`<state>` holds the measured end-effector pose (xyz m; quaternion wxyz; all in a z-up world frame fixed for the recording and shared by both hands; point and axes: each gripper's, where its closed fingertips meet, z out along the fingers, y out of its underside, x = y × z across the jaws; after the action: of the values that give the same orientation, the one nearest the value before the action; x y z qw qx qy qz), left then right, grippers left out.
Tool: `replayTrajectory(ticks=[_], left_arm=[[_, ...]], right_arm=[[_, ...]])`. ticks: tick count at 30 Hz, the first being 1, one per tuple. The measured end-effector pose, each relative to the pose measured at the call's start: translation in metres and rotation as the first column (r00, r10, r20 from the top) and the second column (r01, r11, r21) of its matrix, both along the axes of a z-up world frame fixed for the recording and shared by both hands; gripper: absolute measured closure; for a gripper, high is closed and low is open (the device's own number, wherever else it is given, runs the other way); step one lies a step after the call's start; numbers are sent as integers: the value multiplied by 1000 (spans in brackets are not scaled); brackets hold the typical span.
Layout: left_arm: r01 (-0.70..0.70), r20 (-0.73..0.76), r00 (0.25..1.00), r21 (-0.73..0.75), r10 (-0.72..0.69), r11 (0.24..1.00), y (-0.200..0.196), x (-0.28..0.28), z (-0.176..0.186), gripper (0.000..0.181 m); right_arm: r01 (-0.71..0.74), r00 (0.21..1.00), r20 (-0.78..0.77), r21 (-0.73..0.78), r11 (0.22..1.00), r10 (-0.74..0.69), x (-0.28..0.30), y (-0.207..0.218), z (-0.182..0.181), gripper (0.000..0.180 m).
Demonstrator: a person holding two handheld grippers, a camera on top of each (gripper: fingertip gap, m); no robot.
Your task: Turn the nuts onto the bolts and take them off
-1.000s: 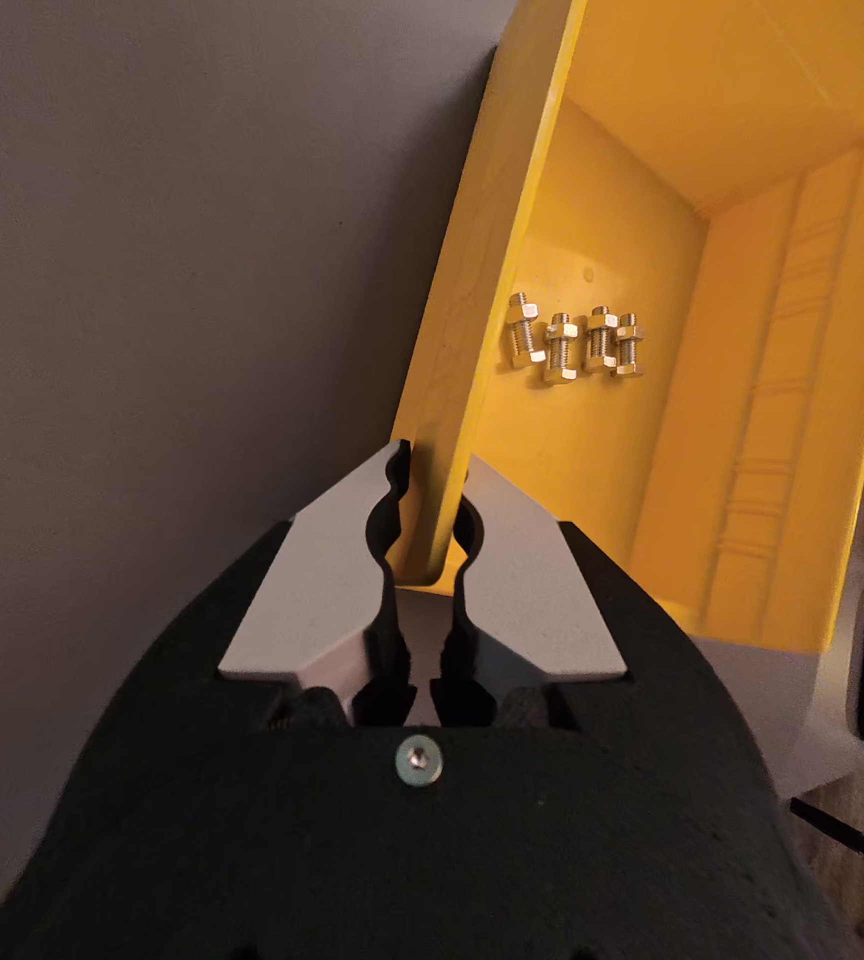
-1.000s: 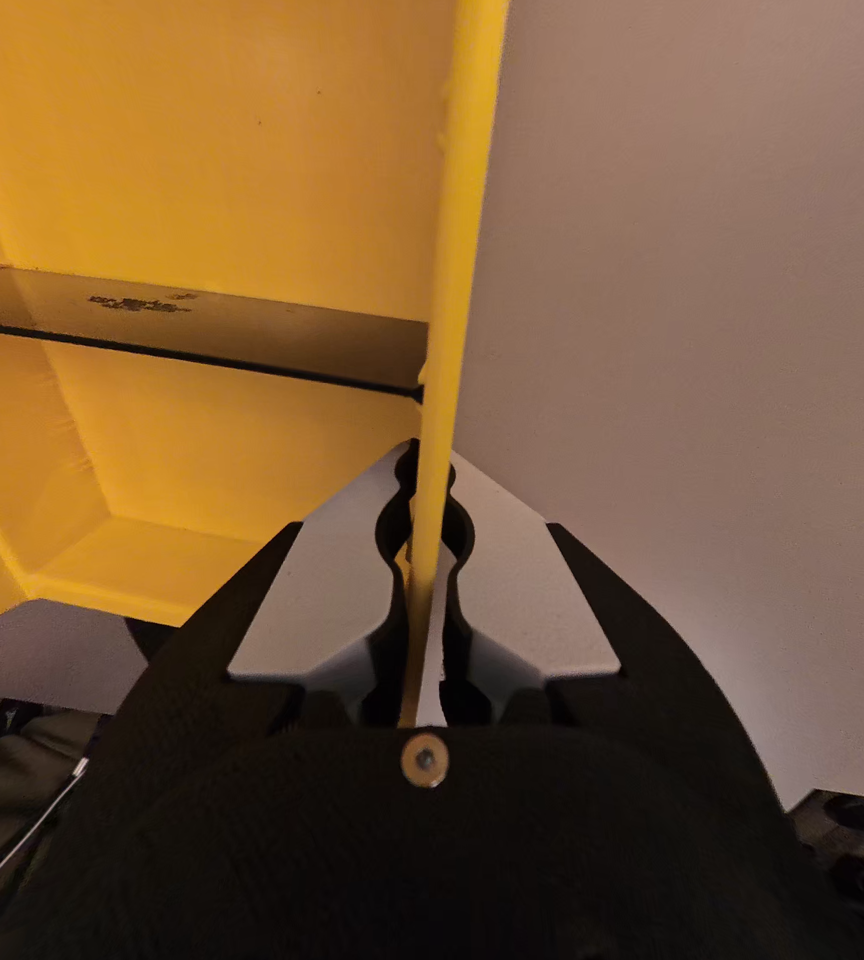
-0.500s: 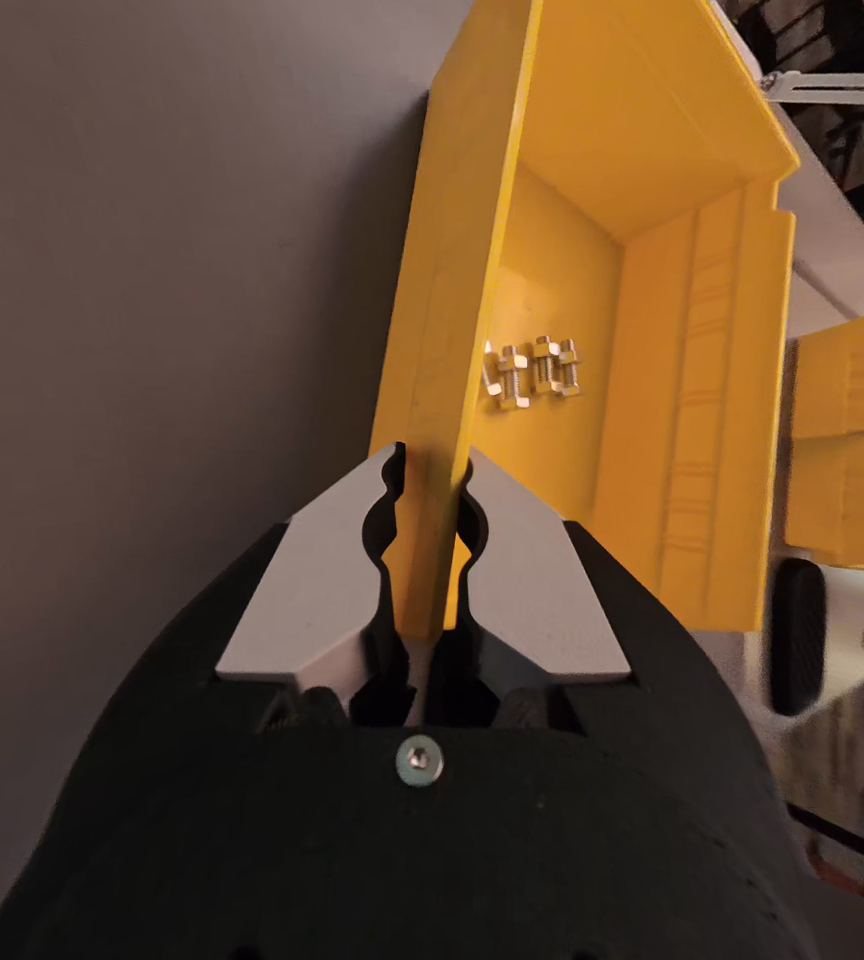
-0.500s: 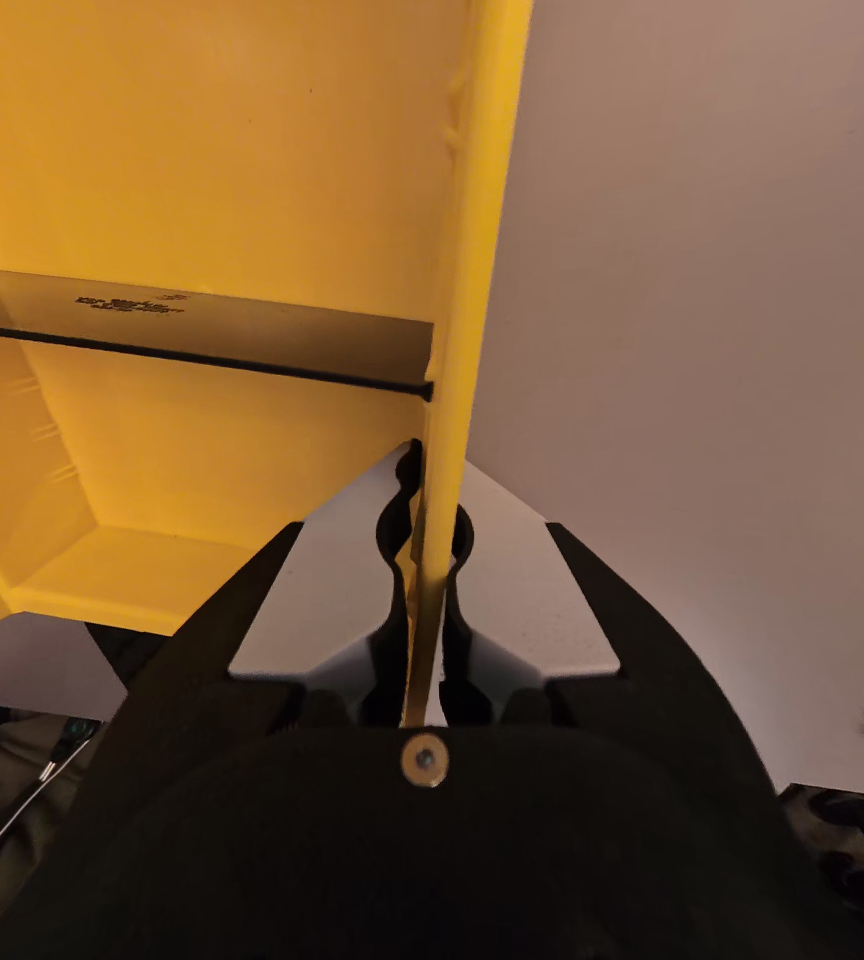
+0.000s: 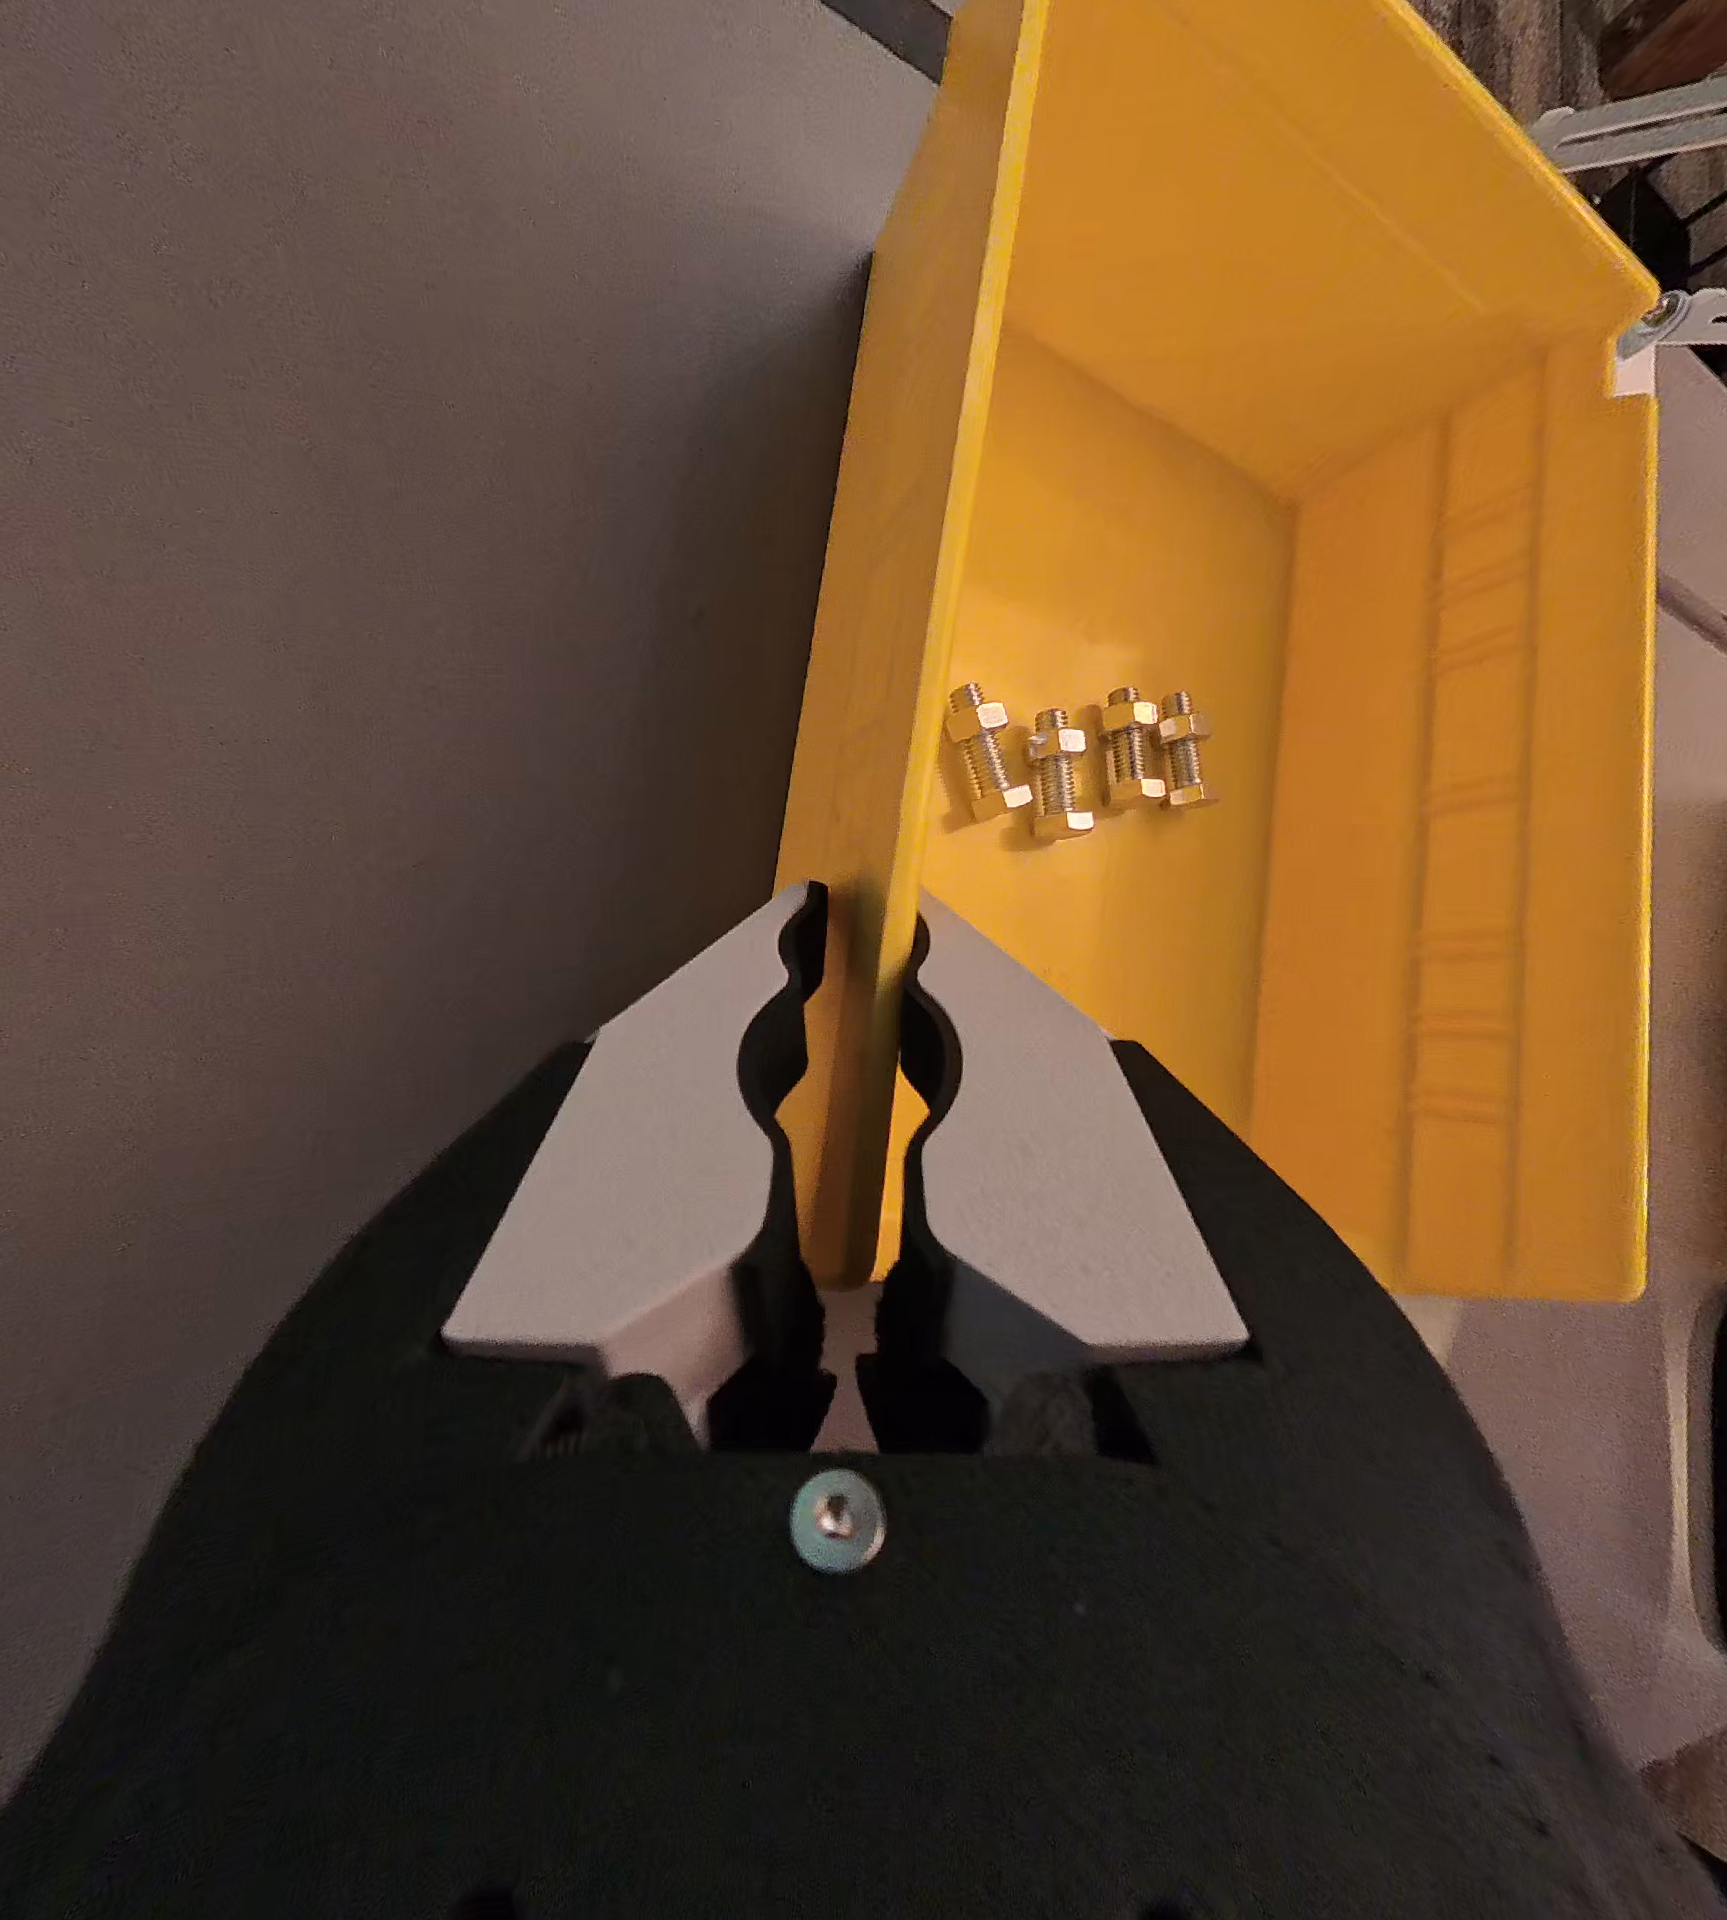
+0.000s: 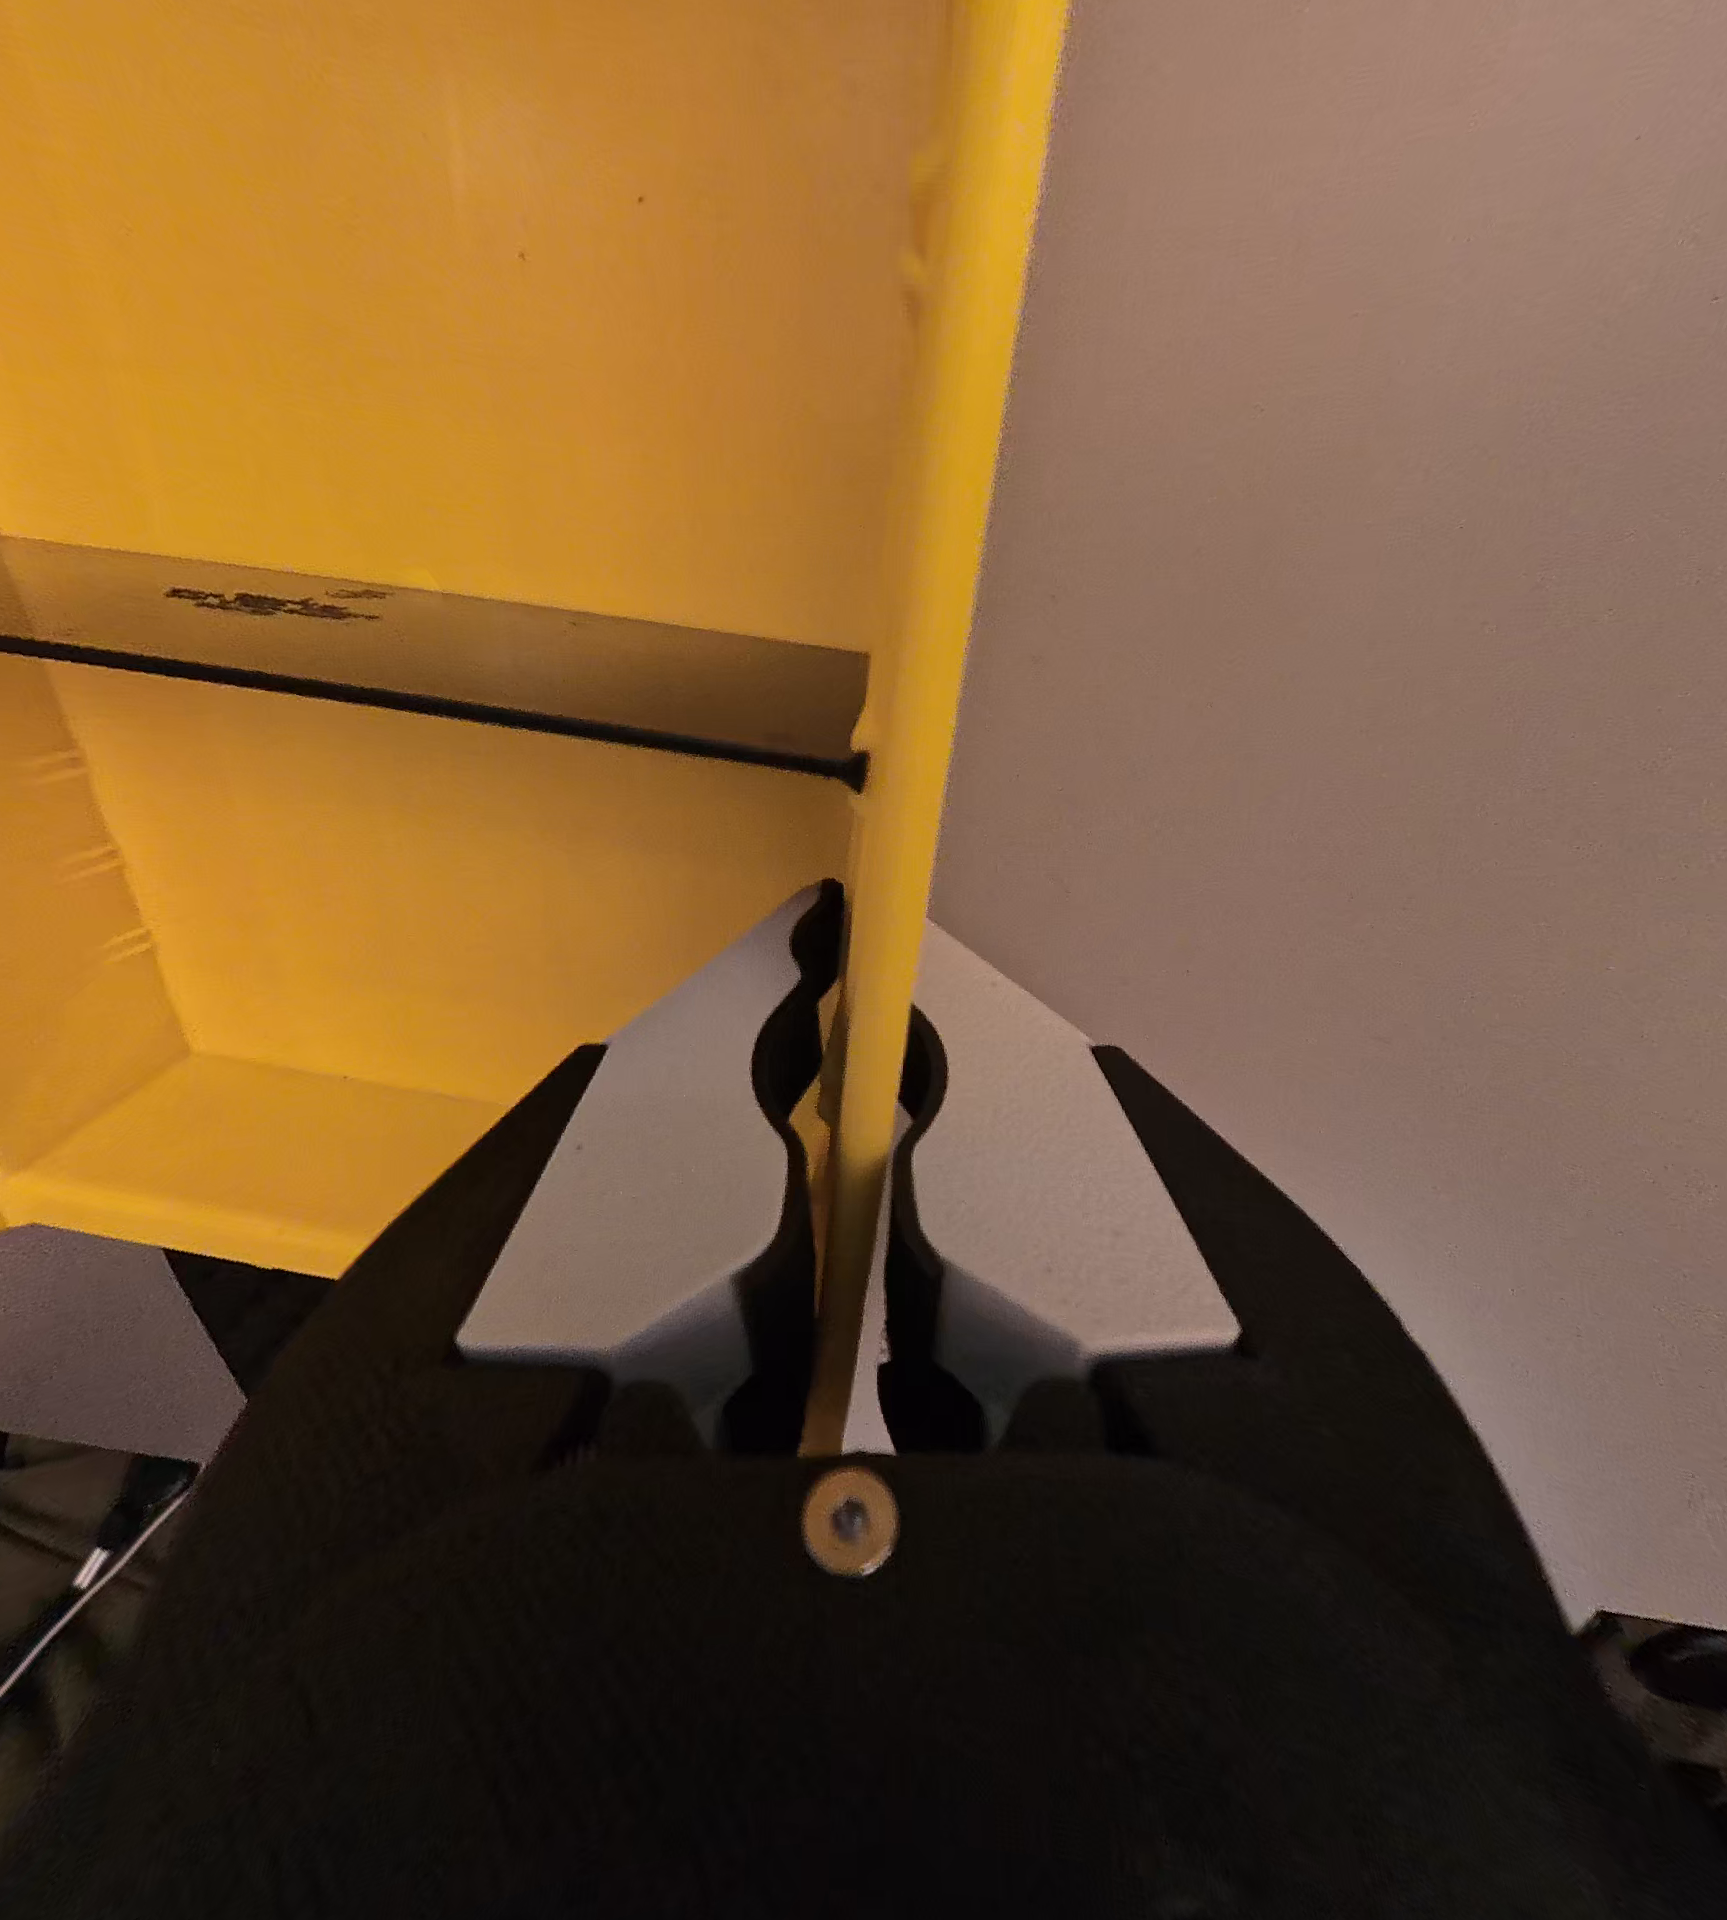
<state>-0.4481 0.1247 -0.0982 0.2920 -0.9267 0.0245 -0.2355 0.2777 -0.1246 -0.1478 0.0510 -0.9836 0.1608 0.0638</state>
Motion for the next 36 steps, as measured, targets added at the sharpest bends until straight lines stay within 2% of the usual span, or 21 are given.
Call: replayTrajectory(ticks=[9, 12, 18, 21, 24, 27, 29, 31, 33, 36], left_arm=[[-7, 2, 1000, -15, 7, 1000, -4, -5, 0, 170], [-3, -5, 1000, -27, 3, 1000, -5, -5, 1, 170], [-18, 15, 1000, -14, 18, 1000, -3, -6, 7, 165], [-75, 8, 997, 79, 74, 994, 1, -18, 28, 158], [-61, -34, 997, 258, 72, 964, 2, -21, 71, 156], [70, -55, 997, 347, -54, 935, -8, 10, 104, 152], [170, -44, 986, 285, -164, 944, -18, 41, 100, 145], [263, -30, 965, 155, -261, 952, -24, 70, 80, 145], [305, -94, 949, 33, -301, 952, -15, 82, 49, 150], [238, -222, 942, -82, -251, 968, 10, 74, 5, 154]], right_arm=[[-45, 999, 4, -13, 999, 45, 0, 7, 0, 178], [-110, 994, 14, 8, 994, 110, -1, 9, -1, 176], [-153, 988, 26, 30, 988, 153, -5, 13, -2, 176], [-170, 985, 31, 41, 985, 169, -6, 16, -2, 175], [-180, 984, 31, 101, 978, 178, -7, 22, 6, 164], [-166, 983, 107, 195, 967, 147, 5, 32, 33, 156], [-168, 966, 235, 237, 957, 111, 23, 37, 57, 150], [-188, 935, 347, 323, 927, 69, 31, 47, 90, 146], [-237, 910, 413, 488, 840, 17, 17, 67, 135, 143], [-352, 890, 456, 723, 594, -27, -40, 89, 212, 134]])
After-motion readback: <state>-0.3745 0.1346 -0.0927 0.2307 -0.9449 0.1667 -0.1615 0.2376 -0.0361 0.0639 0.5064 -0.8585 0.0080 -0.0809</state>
